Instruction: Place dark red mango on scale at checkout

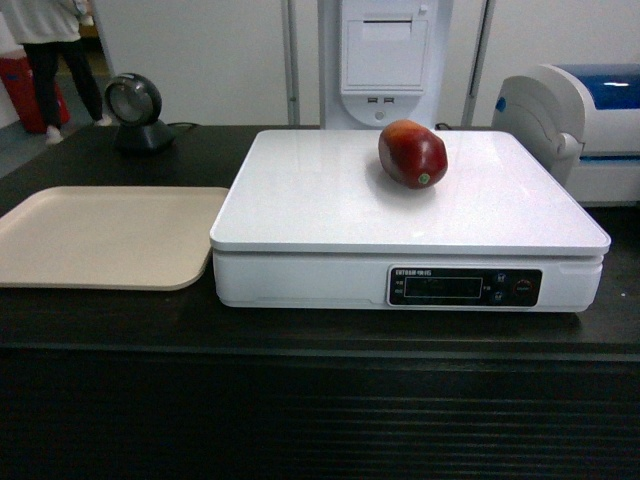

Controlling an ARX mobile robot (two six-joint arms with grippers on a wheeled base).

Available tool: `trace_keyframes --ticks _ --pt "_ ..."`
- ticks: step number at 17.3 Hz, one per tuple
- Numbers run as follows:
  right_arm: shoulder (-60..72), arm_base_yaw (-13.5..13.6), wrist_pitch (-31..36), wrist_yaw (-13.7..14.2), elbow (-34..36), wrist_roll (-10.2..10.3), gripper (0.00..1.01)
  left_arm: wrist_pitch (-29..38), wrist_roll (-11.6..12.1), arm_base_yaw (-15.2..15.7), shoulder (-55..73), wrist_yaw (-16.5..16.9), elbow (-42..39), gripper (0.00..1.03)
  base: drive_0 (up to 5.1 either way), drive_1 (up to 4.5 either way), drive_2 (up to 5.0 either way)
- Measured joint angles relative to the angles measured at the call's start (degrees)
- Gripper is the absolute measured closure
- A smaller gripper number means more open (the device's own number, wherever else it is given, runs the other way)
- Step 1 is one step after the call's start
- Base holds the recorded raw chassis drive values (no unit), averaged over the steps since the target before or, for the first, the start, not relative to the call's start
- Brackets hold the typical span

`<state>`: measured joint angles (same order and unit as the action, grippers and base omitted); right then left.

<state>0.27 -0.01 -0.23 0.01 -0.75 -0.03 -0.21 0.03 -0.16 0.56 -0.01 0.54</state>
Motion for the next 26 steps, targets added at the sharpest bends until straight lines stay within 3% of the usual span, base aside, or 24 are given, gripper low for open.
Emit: trace_keyframes --ticks 26 --pt "0.0 0.0 0.0 0.0 0.0 0.0 0.03 0.0 0.0 0.0 0.0 0.0 0.0 0.05 0.0 0.0 0.0"
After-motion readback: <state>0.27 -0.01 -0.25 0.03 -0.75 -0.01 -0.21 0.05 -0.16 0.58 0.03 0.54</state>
